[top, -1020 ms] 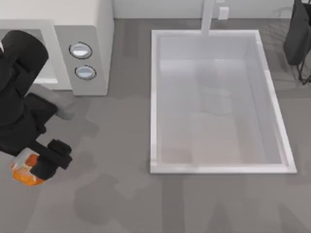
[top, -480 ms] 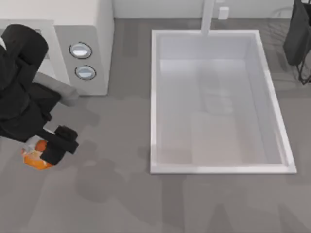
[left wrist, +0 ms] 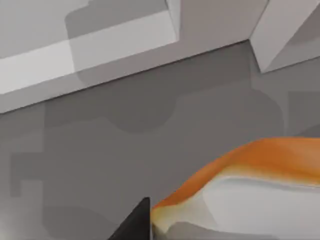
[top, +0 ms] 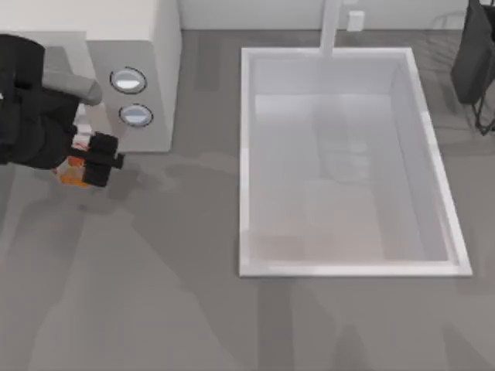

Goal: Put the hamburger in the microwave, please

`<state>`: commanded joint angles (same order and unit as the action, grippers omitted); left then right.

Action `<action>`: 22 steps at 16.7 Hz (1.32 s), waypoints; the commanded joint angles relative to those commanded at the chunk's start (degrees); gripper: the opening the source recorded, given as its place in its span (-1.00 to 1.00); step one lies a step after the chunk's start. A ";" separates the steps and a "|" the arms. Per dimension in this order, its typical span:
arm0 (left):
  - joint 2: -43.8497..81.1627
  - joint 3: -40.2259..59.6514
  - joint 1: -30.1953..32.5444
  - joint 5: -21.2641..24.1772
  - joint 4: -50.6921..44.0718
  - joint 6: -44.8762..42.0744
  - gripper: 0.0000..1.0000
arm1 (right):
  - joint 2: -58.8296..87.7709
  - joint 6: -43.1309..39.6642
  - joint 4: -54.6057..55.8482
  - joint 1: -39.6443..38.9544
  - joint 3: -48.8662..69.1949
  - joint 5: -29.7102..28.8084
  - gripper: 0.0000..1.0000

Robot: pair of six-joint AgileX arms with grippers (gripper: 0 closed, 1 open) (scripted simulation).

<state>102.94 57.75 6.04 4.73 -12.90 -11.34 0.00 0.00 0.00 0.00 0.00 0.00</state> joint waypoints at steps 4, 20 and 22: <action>7.13 -2.89 -5.46 1.82 25.06 2.27 -1.00 | 0.00 0.00 0.00 0.00 0.00 0.00 1.00; 17.17 -7.63 -14.52 5.56 62.67 6.83 -1.00 | 0.00 0.00 0.00 0.00 0.00 0.00 1.00; 18.78 -5.65 -14.33 5.50 61.79 6.91 -1.00 | 0.00 0.00 0.00 0.00 0.00 0.00 1.00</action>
<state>121.71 52.10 -8.30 10.22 48.89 -4.43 0.00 0.00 0.00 0.00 0.00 0.00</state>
